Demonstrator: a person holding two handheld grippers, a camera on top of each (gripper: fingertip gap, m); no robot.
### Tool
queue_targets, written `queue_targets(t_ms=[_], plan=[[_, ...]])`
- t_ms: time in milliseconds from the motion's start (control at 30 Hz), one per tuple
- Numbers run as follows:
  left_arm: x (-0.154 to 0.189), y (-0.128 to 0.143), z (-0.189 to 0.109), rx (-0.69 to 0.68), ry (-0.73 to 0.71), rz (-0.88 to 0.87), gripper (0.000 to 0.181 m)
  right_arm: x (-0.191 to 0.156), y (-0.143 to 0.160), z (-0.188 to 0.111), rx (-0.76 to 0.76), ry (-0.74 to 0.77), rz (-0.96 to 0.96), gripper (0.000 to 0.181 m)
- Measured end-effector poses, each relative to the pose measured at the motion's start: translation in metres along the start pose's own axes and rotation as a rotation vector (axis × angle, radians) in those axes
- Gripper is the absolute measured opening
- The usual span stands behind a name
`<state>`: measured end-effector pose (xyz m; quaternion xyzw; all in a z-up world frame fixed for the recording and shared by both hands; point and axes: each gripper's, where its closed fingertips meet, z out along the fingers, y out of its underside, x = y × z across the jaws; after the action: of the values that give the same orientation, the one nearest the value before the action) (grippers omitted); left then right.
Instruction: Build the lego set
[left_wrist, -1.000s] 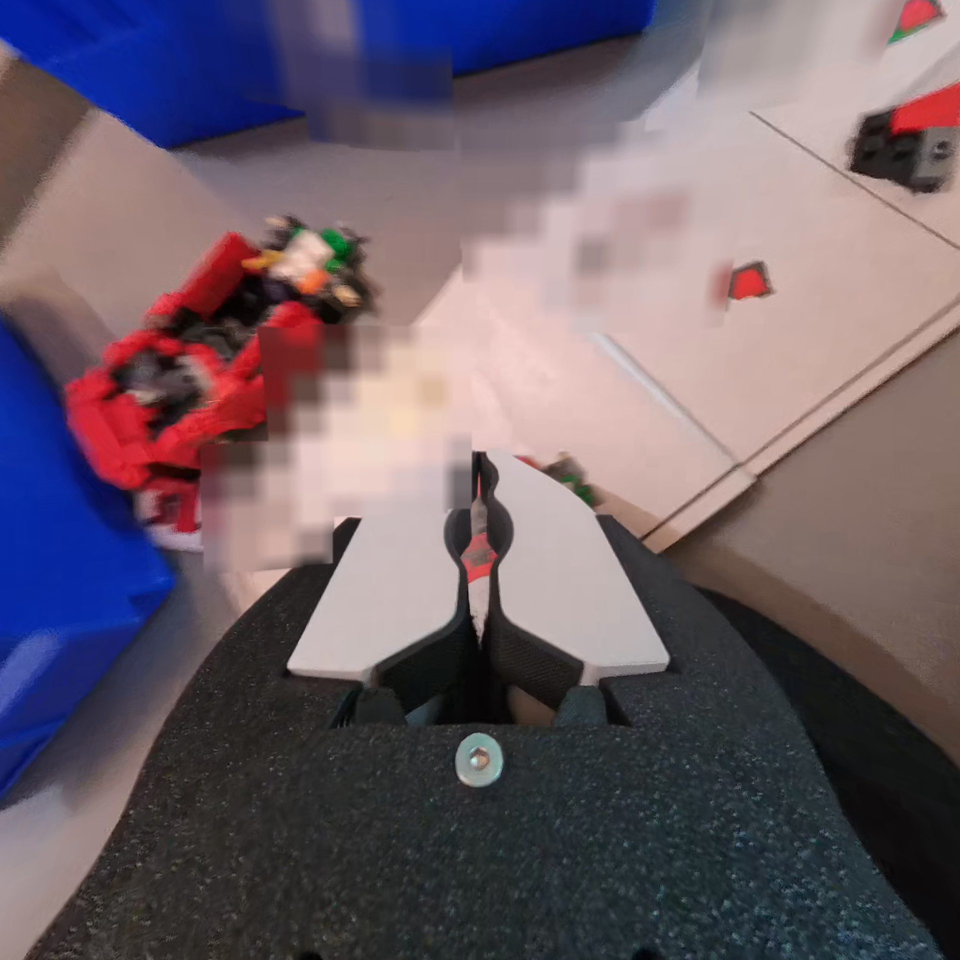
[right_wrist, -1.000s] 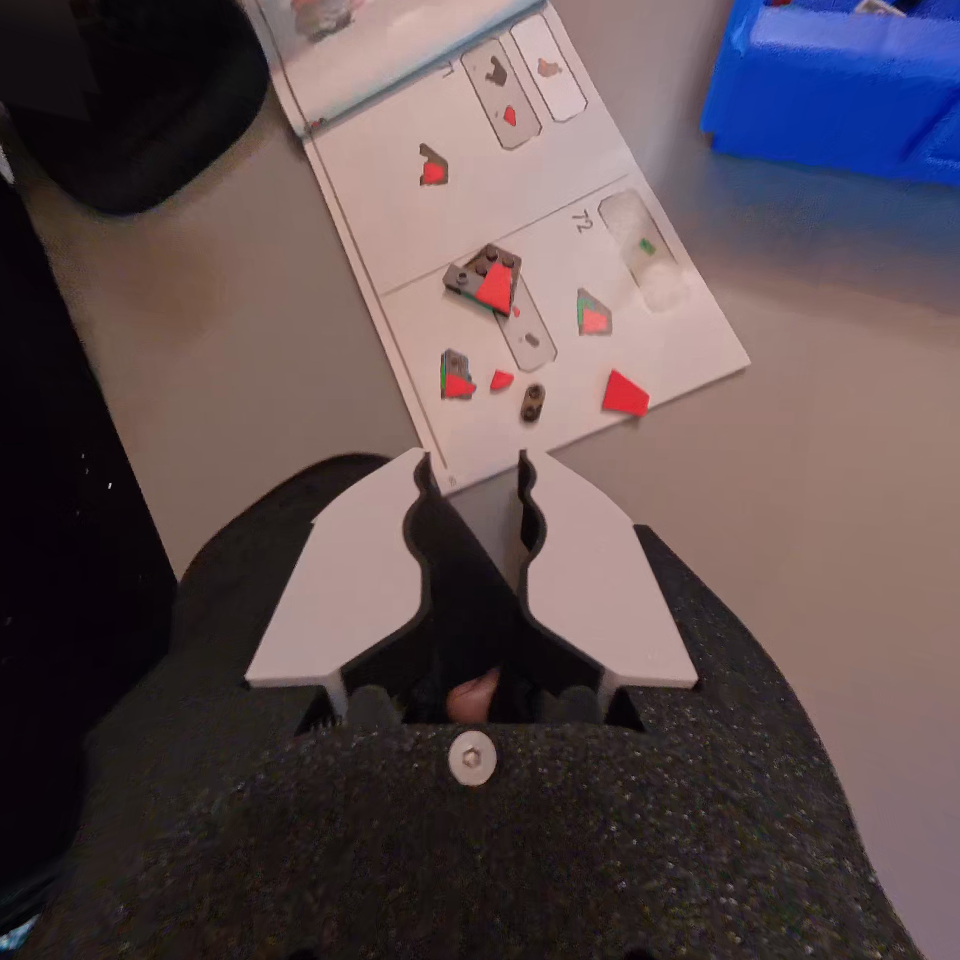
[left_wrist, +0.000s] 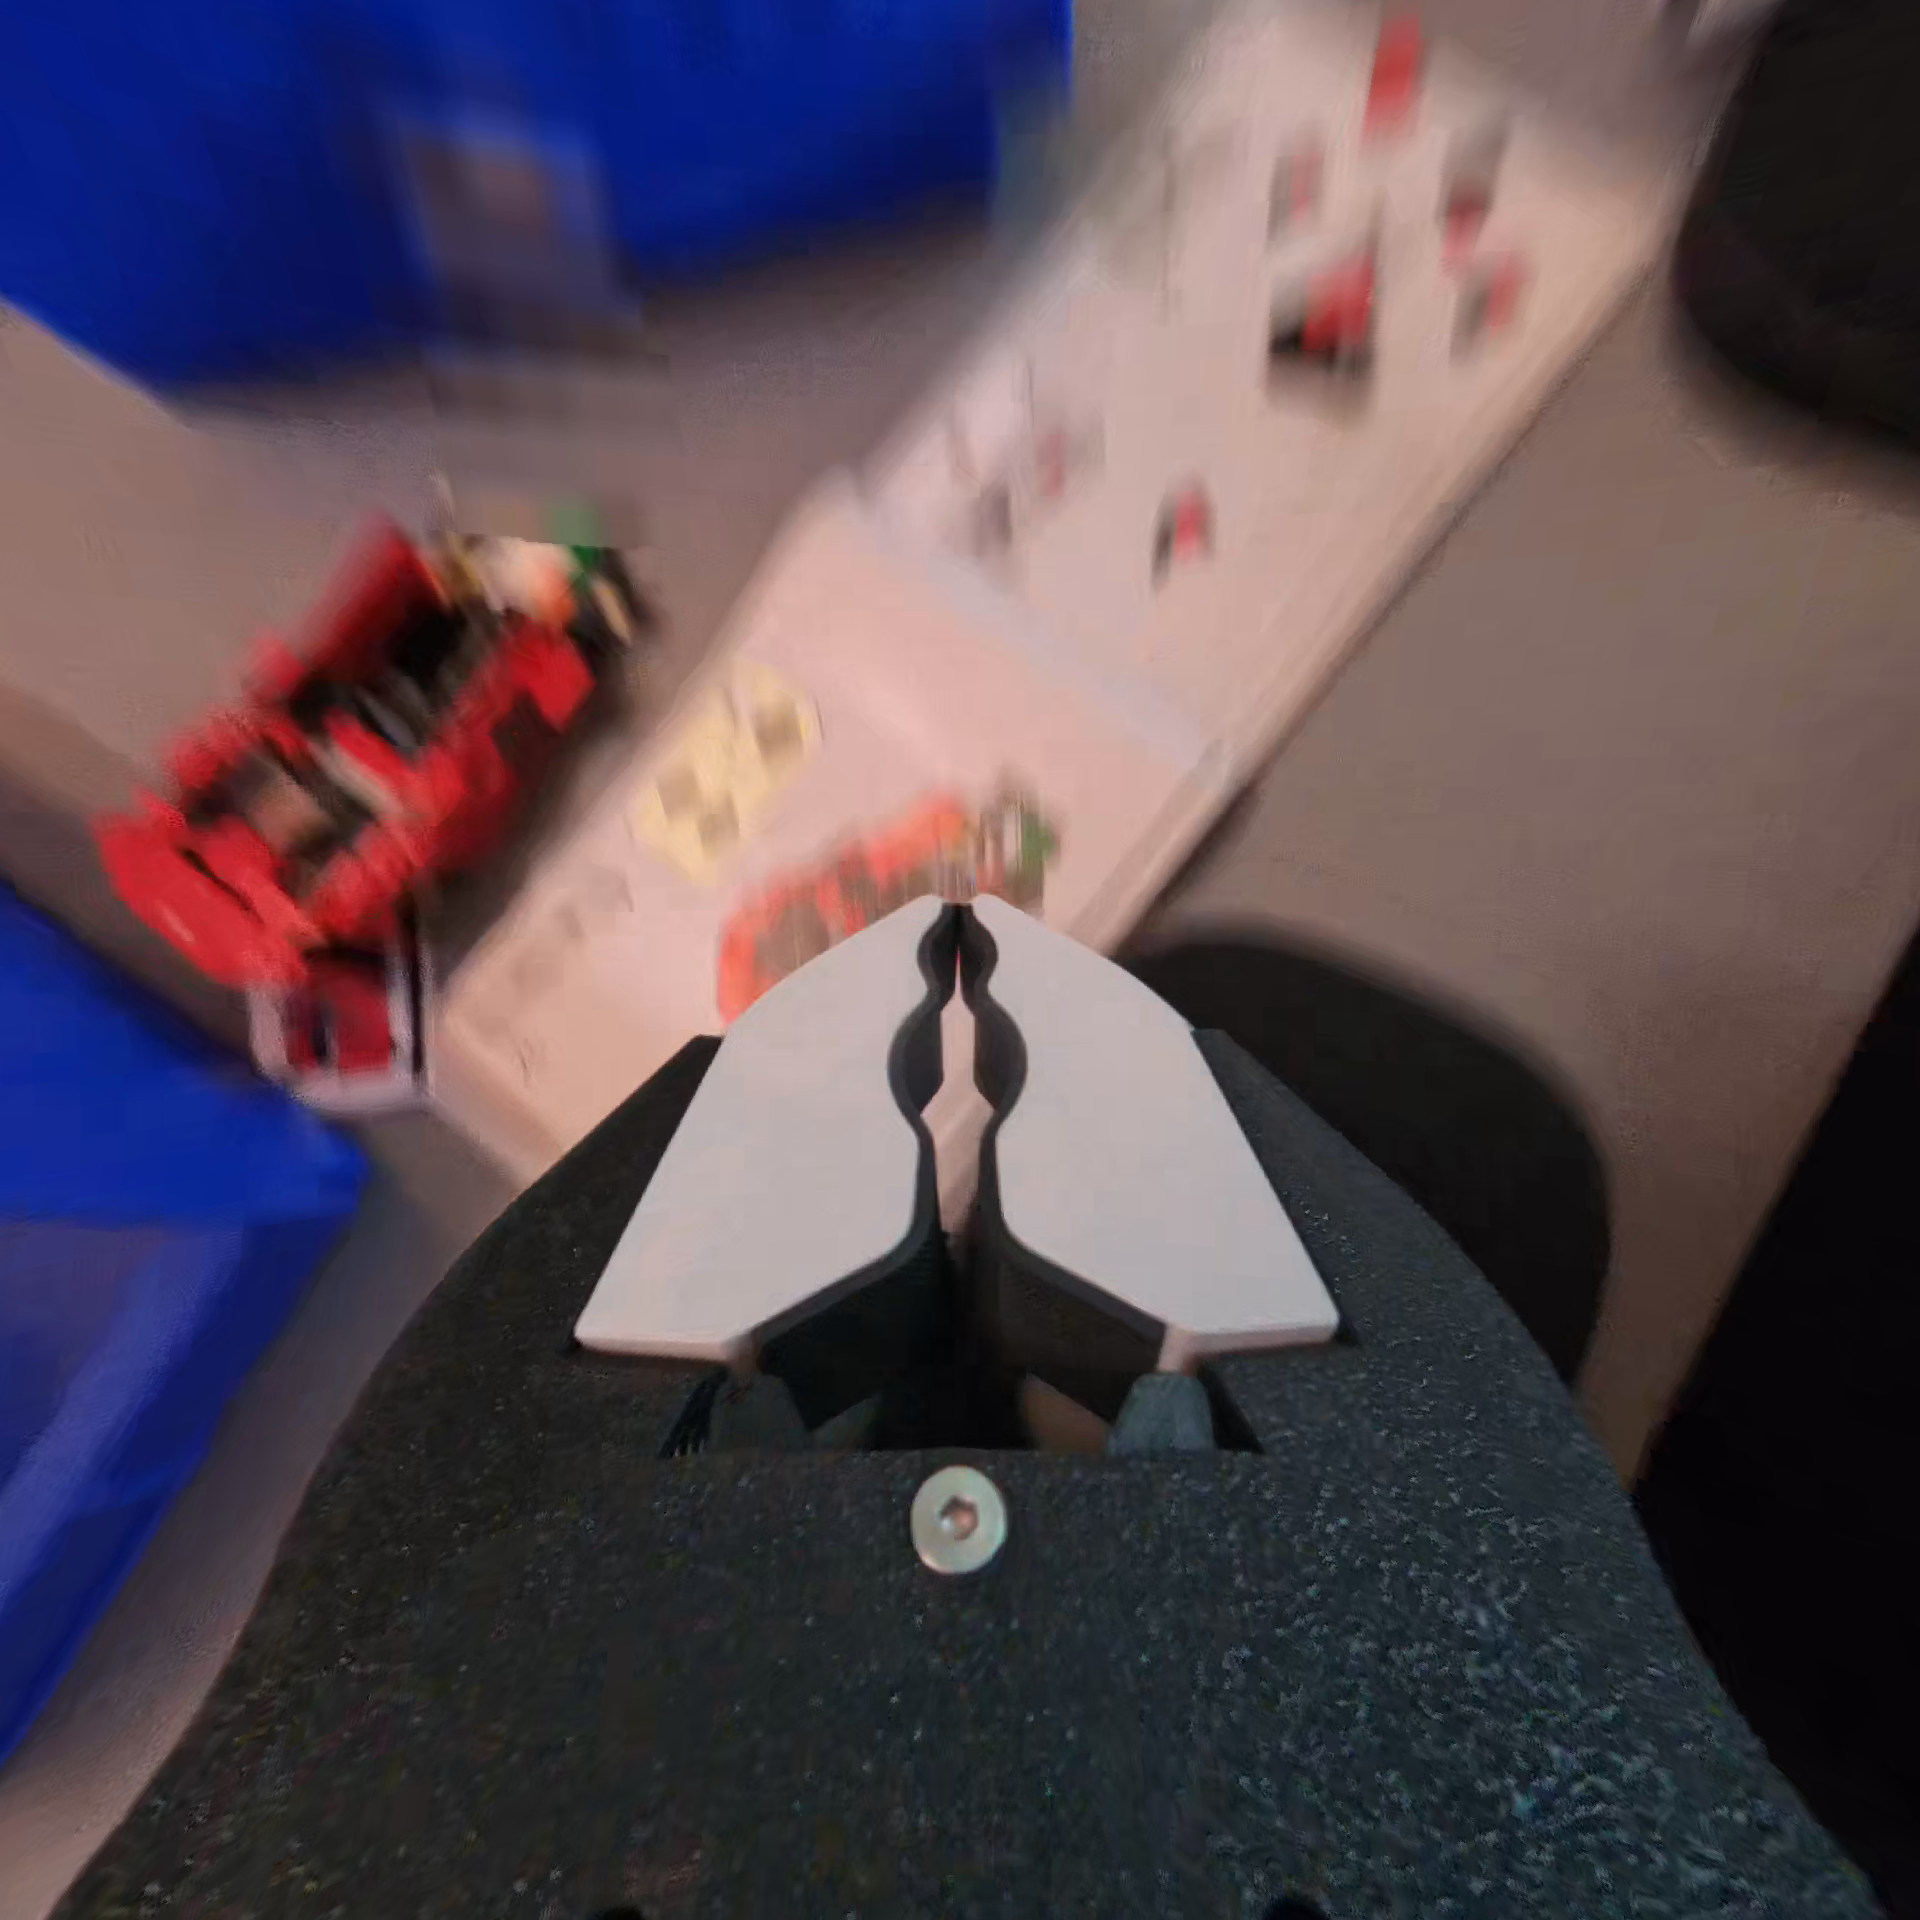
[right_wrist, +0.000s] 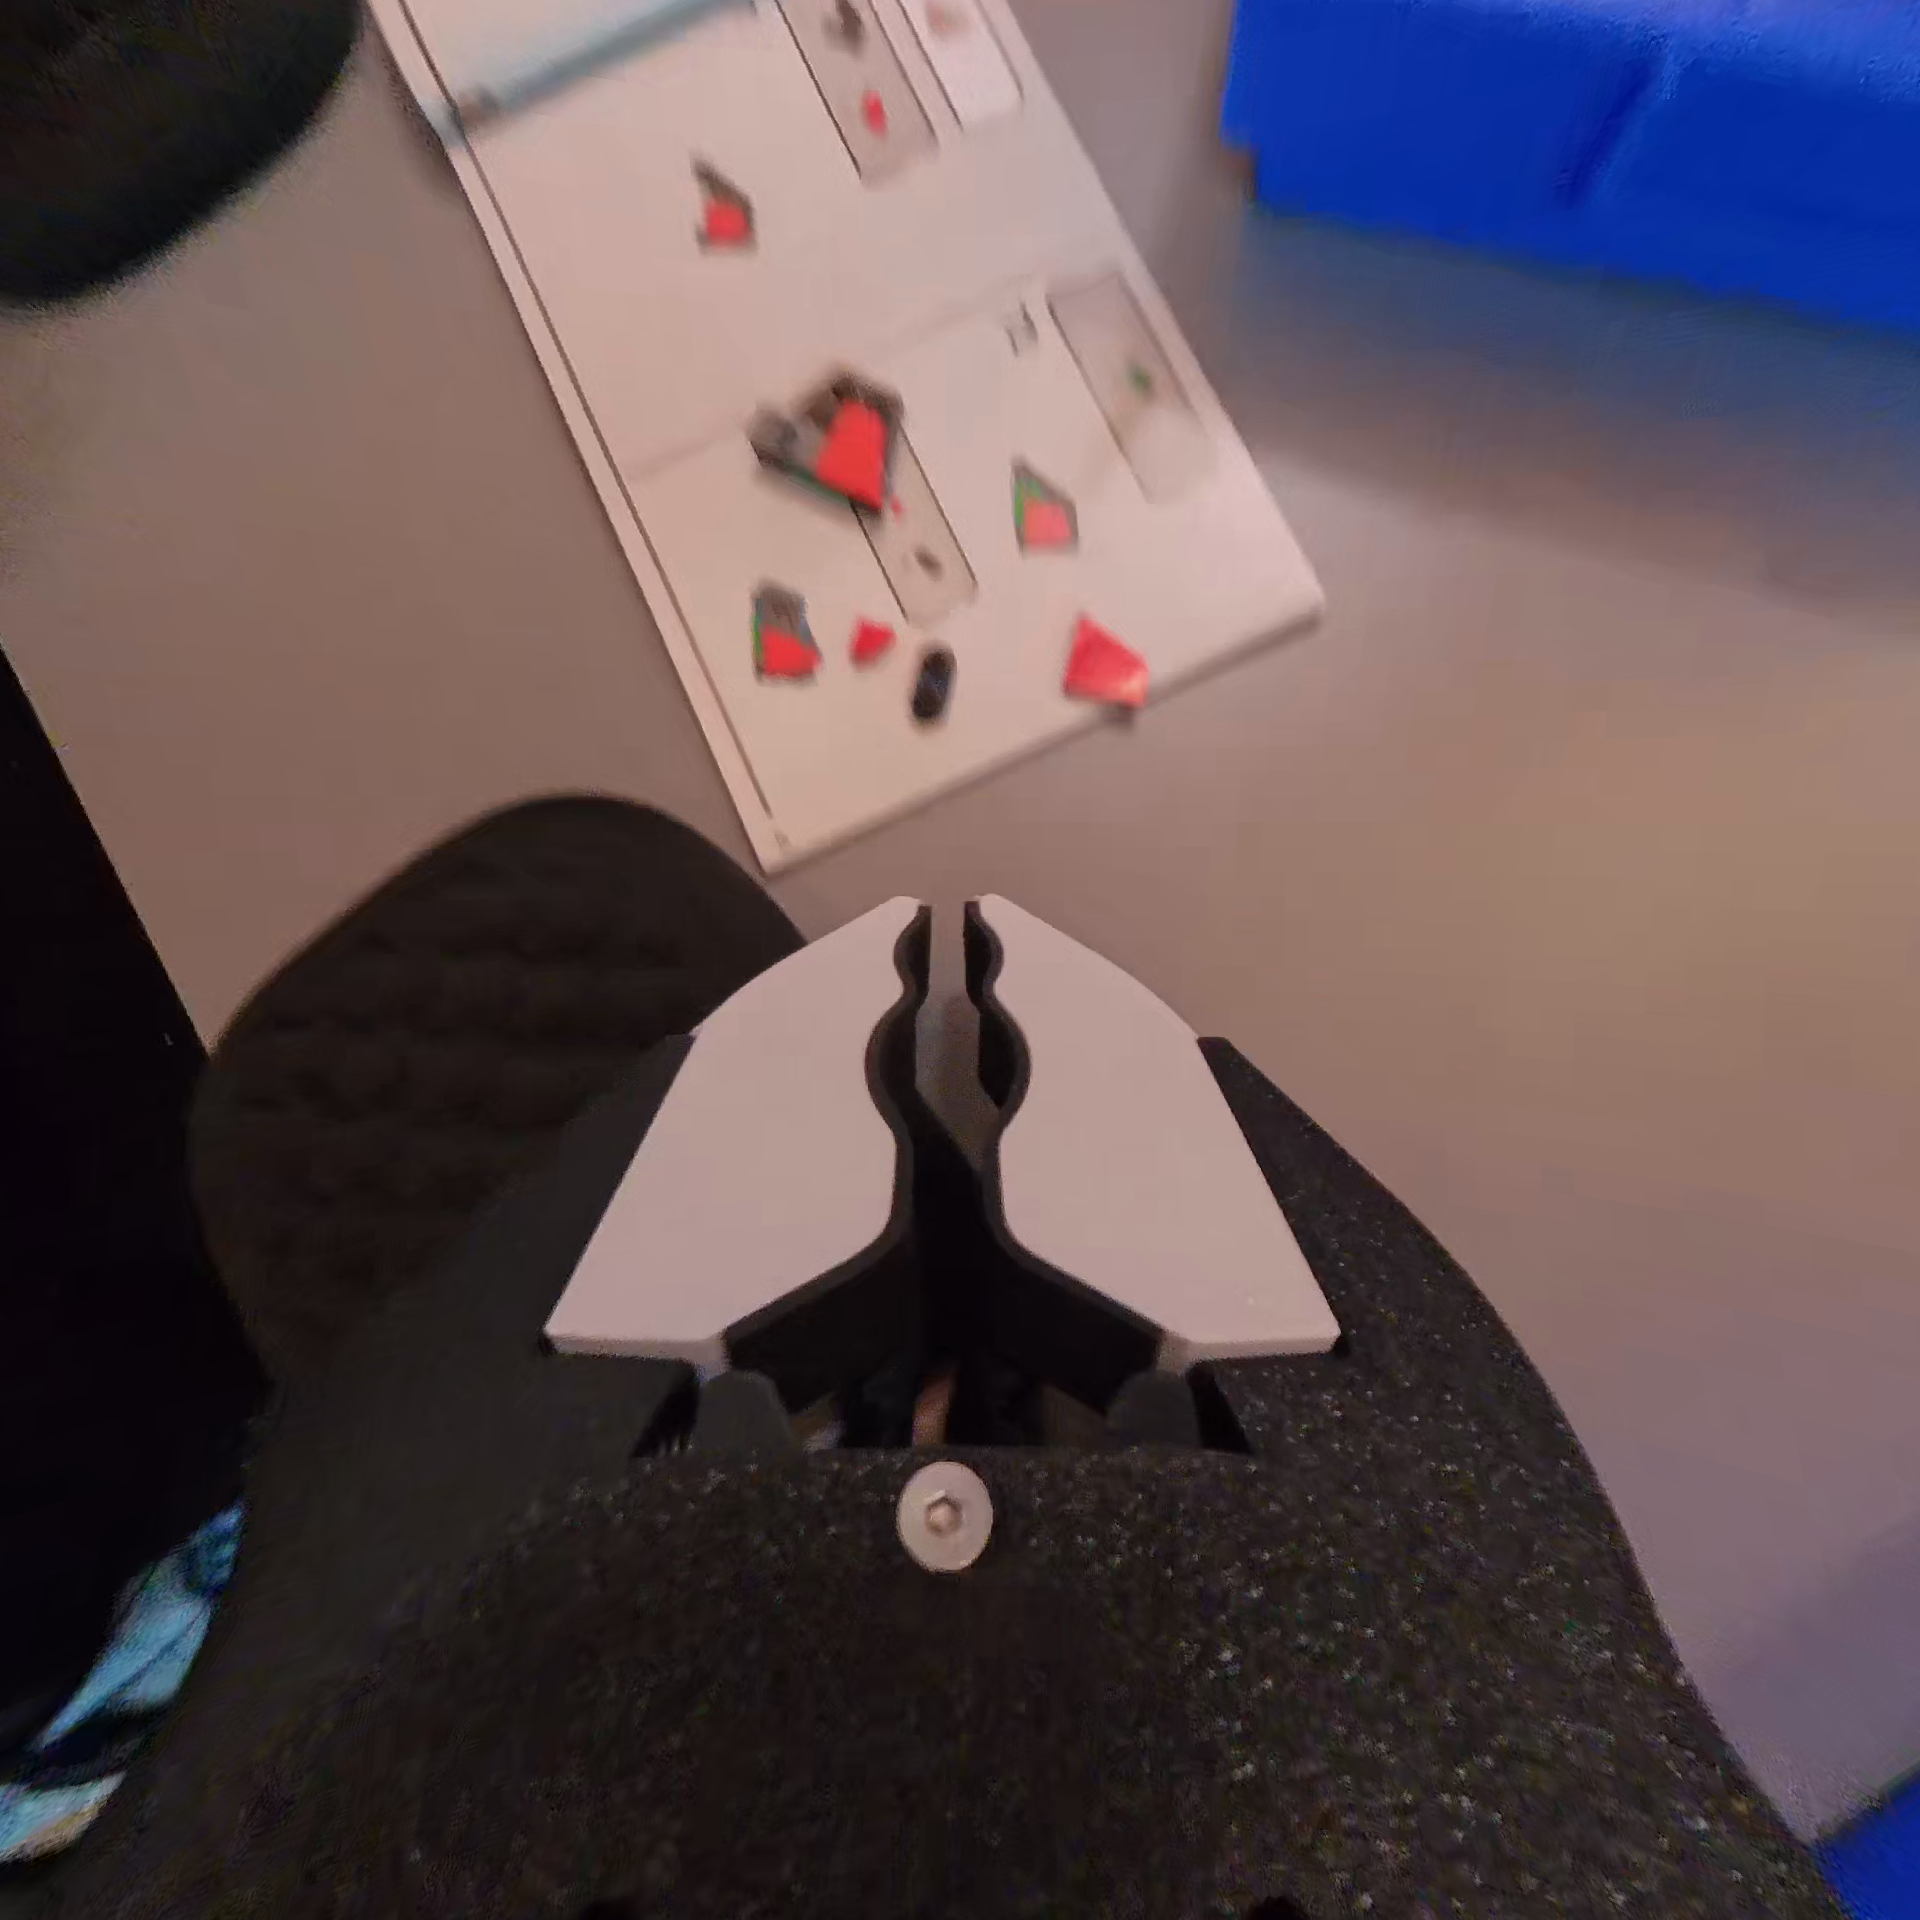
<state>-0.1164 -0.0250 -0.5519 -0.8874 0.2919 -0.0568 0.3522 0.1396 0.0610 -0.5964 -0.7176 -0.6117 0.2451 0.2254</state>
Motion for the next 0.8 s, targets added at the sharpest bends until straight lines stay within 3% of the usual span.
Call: queue_targets(t_ms=[33,100,200,300,400,700,800], plan=[[0.006,-0.029,0.004,0.135,-0.006,-0.016,0.000,-0.006,-0.011,0.005,0.031,0.000,-0.014,0.005],[0.031,-0.064,0.027,0.247,0.076,-0.013,0.000,-0.019,-0.022,0.017,0.031,-0.019,-0.051,0.004],[0.047,-0.068,0.081,0.124,0.093,0.042,0.000,-0.024,-0.024,0.028,-0.007,0.005,-0.078,0.003],[0.055,-0.065,0.103,0.073,0.115,0.057,0.000,-0.023,-0.011,0.033,-0.079,0.004,-0.069,0.004],[0.057,-0.048,0.112,-0.015,0.158,0.074,0.000,-0.017,-0.011,0.031,-0.070,0.016,-0.055,0.005],[0.057,-0.046,0.112,-0.005,0.179,0.065,0.000,-0.015,-0.012,0.031,-0.049,-0.004,-0.029,0.005],[0.057,-0.046,0.112,0.000,0.190,0.049,0.000,-0.020,-0.033,0.030,0.029,0.011,-0.052,0.013]])
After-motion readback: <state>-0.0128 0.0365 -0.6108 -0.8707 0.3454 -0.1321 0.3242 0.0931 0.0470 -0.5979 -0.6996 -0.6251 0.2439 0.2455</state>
